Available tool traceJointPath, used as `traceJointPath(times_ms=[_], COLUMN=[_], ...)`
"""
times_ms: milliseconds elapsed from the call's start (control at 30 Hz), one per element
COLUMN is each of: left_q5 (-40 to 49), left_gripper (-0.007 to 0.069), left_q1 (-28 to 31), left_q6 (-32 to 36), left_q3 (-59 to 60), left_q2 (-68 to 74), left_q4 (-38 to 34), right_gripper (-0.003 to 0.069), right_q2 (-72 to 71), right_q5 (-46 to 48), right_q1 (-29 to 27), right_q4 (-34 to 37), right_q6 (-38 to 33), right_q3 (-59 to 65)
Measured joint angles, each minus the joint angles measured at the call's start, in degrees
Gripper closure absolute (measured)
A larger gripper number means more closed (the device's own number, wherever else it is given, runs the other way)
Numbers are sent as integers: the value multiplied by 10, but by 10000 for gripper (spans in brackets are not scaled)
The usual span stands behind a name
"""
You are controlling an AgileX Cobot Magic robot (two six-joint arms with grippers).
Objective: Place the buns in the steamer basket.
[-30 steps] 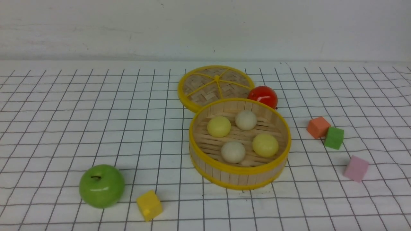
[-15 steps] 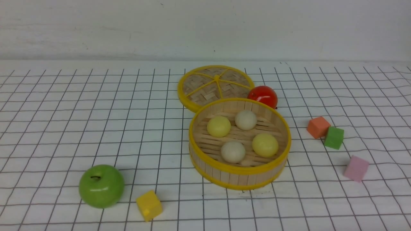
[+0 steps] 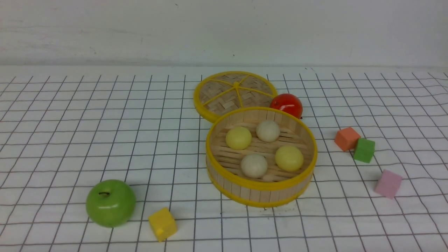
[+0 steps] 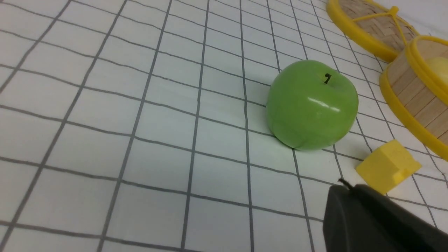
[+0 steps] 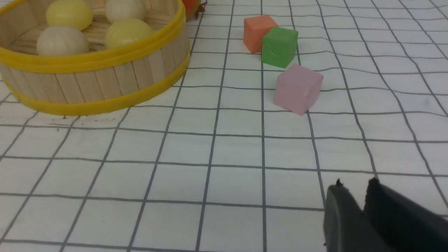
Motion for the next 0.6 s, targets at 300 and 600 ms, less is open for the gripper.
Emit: traceJointPath(times_ms=[300, 600], left_q5=[0, 0], left_gripper=[629, 622], left_q1=[0, 0], left_q6=[0, 0], left_q3=[0, 0], left_q2=[0, 0], left_q4=[0, 0], right_gripper=[540, 533], right_q2=[0, 0], right_q5=[0, 0], right_q1=[0, 0], right_q4=[0, 0], right_q6=[0, 0], right_q3=[0, 0])
